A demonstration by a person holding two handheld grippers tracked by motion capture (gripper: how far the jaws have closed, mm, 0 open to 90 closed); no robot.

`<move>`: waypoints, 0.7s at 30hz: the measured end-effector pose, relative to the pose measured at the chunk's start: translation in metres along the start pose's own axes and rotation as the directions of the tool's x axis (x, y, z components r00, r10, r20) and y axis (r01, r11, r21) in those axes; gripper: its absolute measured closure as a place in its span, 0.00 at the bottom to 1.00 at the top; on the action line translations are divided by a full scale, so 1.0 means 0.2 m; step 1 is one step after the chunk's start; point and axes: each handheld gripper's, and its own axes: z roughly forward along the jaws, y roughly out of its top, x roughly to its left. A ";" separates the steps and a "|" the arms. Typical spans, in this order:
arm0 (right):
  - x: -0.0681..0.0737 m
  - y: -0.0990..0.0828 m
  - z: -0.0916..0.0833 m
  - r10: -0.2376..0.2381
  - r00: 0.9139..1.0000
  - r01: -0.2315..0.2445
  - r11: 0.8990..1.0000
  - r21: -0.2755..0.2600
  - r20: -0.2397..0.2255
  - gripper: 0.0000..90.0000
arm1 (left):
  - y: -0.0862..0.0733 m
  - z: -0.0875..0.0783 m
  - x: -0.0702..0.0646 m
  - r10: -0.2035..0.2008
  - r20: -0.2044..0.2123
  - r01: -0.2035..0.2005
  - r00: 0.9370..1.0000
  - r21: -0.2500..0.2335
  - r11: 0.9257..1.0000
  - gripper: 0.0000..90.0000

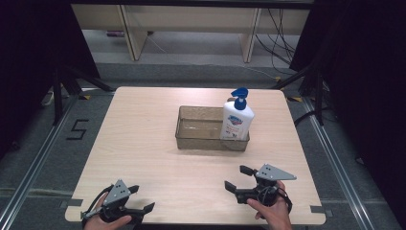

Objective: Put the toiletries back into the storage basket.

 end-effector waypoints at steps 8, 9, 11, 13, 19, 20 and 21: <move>0.00 -0.03 -0.03 0.006 1.000 -0.006 1.000 -0.002 0.015 0.17 | 0.00 0.00 0.00 0.000 0.000 0.000 1.000 0.001 1.000 0.17; -0.01 -0.03 -0.03 -0.004 1.000 0.003 1.000 0.005 0.031 0.17 | 0.00 0.00 0.00 0.000 0.000 0.000 1.000 0.001 1.000 0.17; 0.00 -0.04 -0.04 0.017 1.000 -0.017 1.000 0.005 0.023 0.17 | 0.00 0.00 0.00 0.000 0.001 0.000 1.000 0.001 1.000 0.17; 0.00 -0.05 -0.04 0.016 1.000 -0.016 1.000 0.000 0.021 0.17 | 0.00 0.00 0.00 0.002 0.002 -0.002 1.000 0.000 1.000 0.17; 0.00 -0.07 -0.06 0.029 0.999 -0.030 0.999 0.017 0.034 0.17 | 0.00 0.00 0.00 0.002 0.000 -0.002 1.000 0.004 1.000 0.17; -0.01 -0.07 -0.07 0.020 0.999 -0.020 1.000 0.011 0.032 0.17 | 0.00 0.00 0.00 0.002 0.000 -0.002 1.000 0.007 1.000 0.17; -0.01 -0.07 -0.07 0.016 0.999 -0.017 1.000 0.015 0.032 0.17 | 0.00 0.00 0.00 0.003 0.000 -0.003 1.000 0.006 1.000 0.17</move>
